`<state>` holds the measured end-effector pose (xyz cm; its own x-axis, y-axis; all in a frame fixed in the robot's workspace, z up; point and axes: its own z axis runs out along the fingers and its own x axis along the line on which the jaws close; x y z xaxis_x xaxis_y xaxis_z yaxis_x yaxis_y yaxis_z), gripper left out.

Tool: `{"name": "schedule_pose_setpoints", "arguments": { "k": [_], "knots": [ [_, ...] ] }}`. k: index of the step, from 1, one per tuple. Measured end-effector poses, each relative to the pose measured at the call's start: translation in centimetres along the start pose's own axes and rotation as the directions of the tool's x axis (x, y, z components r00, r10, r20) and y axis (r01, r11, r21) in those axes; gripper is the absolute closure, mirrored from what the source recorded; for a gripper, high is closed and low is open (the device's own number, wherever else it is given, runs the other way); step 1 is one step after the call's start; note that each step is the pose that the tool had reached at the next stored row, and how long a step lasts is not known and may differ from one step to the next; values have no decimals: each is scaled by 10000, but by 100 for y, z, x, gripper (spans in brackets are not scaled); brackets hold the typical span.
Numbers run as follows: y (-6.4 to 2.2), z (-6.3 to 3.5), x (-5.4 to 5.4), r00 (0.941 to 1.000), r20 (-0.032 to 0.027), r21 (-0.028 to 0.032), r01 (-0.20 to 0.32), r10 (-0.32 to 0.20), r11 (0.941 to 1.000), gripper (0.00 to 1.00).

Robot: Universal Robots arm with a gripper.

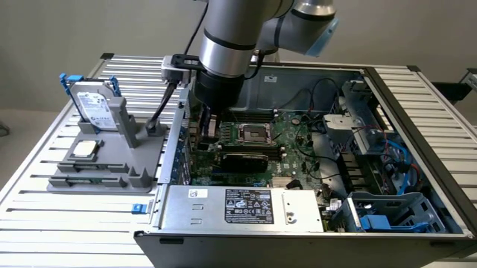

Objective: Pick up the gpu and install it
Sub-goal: 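Insert the gpu into the slot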

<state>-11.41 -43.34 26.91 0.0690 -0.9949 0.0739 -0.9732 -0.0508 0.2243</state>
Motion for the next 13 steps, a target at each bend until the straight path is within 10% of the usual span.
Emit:
{"name": "schedule_pose_setpoints", "arguments": {
  "k": [13],
  "knots": [
    [5,-21,-1,9996,-248,-7,110,-110,9999,89]
  ]
}}
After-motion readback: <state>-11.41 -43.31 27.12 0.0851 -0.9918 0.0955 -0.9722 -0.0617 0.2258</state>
